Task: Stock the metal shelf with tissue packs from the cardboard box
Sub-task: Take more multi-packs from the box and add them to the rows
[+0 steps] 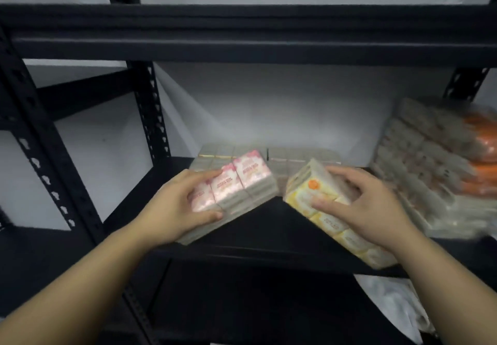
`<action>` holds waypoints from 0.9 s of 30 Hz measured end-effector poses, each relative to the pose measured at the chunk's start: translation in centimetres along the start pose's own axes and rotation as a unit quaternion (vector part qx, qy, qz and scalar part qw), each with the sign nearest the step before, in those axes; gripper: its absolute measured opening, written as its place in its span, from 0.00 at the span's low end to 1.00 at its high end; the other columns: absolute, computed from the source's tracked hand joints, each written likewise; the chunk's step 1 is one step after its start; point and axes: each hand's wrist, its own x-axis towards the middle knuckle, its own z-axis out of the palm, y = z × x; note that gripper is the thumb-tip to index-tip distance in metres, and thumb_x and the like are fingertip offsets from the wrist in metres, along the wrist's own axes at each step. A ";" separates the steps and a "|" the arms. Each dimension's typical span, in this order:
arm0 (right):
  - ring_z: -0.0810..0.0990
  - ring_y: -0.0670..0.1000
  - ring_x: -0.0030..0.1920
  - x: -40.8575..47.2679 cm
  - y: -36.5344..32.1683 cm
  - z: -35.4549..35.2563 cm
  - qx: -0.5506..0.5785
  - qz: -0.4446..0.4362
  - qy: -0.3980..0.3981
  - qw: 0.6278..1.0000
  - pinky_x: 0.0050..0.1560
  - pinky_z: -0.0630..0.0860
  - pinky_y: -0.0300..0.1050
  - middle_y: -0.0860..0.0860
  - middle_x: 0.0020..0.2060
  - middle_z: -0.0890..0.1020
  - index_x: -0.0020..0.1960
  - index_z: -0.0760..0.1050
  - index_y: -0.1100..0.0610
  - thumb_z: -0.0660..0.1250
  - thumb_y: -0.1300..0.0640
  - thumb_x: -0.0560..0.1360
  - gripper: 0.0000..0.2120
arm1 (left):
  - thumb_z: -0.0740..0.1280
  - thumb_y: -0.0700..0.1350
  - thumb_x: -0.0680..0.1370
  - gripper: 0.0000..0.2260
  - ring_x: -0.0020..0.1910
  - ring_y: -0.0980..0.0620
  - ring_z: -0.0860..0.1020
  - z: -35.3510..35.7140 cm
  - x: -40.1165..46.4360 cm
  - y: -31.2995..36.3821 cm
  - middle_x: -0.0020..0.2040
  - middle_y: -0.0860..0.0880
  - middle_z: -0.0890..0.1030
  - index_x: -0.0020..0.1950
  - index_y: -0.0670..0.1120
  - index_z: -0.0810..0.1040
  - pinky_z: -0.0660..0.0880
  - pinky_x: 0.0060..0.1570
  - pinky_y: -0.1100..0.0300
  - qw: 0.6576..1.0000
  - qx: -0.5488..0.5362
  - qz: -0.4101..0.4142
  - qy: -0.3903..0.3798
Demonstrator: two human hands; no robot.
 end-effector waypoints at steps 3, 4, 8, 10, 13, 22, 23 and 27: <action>0.73 0.39 0.67 2.0 2.4 0.7 -0.087 0.001 -0.112 0.990 0.69 0.70 0.44 0.34 0.67 0.75 0.71 0.75 0.38 0.75 0.25 0.60 0.42 | 0.80 0.62 0.69 0.36 0.67 0.63 0.71 1.0 1.3 -2.4 0.65 0.69 0.71 0.74 0.68 0.70 0.71 0.71 0.55 0.996 0.051 -0.002 -0.073; 0.72 0.41 0.70 2.4 3.3 1.4 -0.120 0.008 -0.151 0.981 0.71 0.70 0.46 0.35 0.69 0.74 0.72 0.74 0.38 0.74 0.23 0.60 0.43 | 0.79 0.63 0.69 0.37 0.68 0.62 0.70 1.4 1.5 -3.2 0.66 0.69 0.70 0.75 0.69 0.69 0.70 0.72 0.54 0.992 0.071 -0.004 -0.103; 0.70 0.46 0.72 2.9 5.1 4.1 -0.232 0.015 -0.200 0.952 0.70 0.71 0.50 0.36 0.74 0.68 0.75 0.66 0.34 0.72 0.22 0.63 0.44 | 0.71 0.69 0.69 0.38 0.72 0.59 0.66 2.5 2.3 -5.4 0.72 0.63 0.69 0.77 0.73 0.61 0.67 0.73 0.51 0.978 0.132 -0.004 -0.164; 0.71 0.45 0.71 3.2 5.0 4.3 -0.228 0.029 -0.194 0.954 0.68 0.73 0.51 0.36 0.73 0.69 0.74 0.65 0.32 0.71 0.20 0.60 0.45 | 0.71 0.69 0.70 0.38 0.71 0.59 0.66 2.5 3.0 -5.7 0.71 0.63 0.69 0.78 0.72 0.60 0.68 0.73 0.50 0.973 0.153 0.011 -0.175; 0.73 0.45 0.69 3.4 4.9 4.5 -0.231 0.038 -0.184 0.955 0.67 0.74 0.53 0.35 0.72 0.70 0.72 0.65 0.31 0.67 0.15 0.58 0.46 | 0.73 0.66 0.72 0.37 0.68 0.59 0.68 2.3 3.6 -6.3 0.67 0.64 0.69 0.78 0.70 0.61 0.69 0.72 0.50 0.974 0.143 0.033 -0.175; 0.75 0.46 0.68 4.2 1.2 5.9 -0.200 0.059 -0.120 0.971 0.69 0.74 0.54 0.42 0.69 0.77 0.73 0.73 0.42 0.57 0.14 0.64 0.47 | 0.59 0.85 0.63 0.51 0.71 0.54 0.72 0.1 5.1 -6.9 0.76 0.56 0.71 0.81 0.61 0.60 0.74 0.69 0.46 0.974 0.136 0.000 -0.179; 0.74 0.46 0.69 4.3 0.5 6.7 -0.202 0.054 -0.131 0.969 0.70 0.73 0.54 0.42 0.70 0.77 0.74 0.73 0.42 0.58 0.16 0.66 0.45 | 0.57 0.85 0.64 0.49 0.70 0.54 0.73 -0.1 4.9 -7.0 0.74 0.56 0.72 0.79 0.61 0.63 0.75 0.68 0.48 0.973 0.134 -0.016 -0.186; 0.76 0.48 0.67 5.0 -2.2 9.8 -0.225 0.032 -0.167 0.959 0.67 0.75 0.54 0.44 0.68 0.79 0.75 0.71 0.43 0.57 0.23 0.75 0.36 | 0.49 0.83 0.67 0.45 0.64 0.53 0.76 -0.5 3.4 -7.1 0.69 0.53 0.75 0.77 0.60 0.67 0.76 0.63 0.52 0.972 0.118 -0.092 -0.180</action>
